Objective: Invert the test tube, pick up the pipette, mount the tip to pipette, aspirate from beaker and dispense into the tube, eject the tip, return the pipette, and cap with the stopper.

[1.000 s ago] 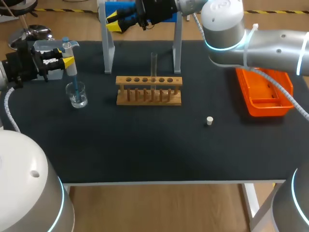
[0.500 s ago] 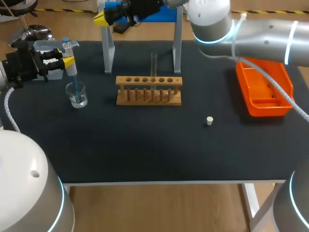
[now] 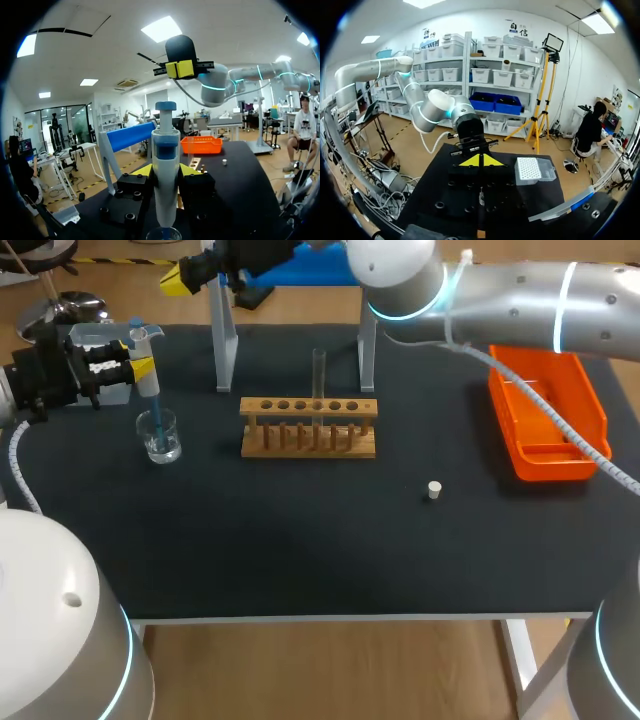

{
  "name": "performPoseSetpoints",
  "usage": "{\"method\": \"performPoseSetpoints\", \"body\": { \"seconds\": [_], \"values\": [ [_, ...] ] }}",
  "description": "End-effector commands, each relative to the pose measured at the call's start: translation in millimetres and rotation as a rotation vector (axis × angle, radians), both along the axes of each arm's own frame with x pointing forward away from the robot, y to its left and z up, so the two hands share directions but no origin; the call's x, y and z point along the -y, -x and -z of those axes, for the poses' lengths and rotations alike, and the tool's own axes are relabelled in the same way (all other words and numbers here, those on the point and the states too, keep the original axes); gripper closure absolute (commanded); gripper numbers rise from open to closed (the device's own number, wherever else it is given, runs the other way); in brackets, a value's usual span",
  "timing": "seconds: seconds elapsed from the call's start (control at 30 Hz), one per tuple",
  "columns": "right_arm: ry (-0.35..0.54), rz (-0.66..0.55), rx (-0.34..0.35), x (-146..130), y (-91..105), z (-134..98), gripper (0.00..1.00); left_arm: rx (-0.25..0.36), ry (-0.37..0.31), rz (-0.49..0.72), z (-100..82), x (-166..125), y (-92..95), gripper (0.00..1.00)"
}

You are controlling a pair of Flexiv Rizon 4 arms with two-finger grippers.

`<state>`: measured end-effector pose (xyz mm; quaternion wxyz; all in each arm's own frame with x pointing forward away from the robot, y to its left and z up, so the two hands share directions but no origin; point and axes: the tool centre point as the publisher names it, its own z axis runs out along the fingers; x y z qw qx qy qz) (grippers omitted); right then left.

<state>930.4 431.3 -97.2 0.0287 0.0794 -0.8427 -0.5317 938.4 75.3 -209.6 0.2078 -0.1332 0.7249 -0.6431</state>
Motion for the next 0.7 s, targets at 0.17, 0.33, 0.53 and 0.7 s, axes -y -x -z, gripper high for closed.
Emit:
{"method": "performPoseSetpoints", "body": {
  "seconds": [0.17, 0.33, 0.53, 0.7],
  "values": [
    [0.015, 0.016, -0.019, -12.3, 3.6, 4.9, 1.0, 0.002, 0.0, 0.0, 0.4, -0.1, -0.2, 1.0],
    [0.023, 0.012, -0.023, -20.4, 7.2, 9.7, 1.0, 0.002, 0.0, 0.0, 0.4, -0.1, -0.2, 1.0],
    [0.036, 0.015, -0.027, -27.5, 6.5, 13.9, 1.0, 0.002, 0.0, 0.0, 0.4, -0.1, -0.2, 1.0],
    [0.044, 0.01, -0.027, -35.1, 5.6, 15.0, 1.0, 0.002, 0.0, 0.0, 0.4, -0.1, -0.2, 1.0]
  ]
}}
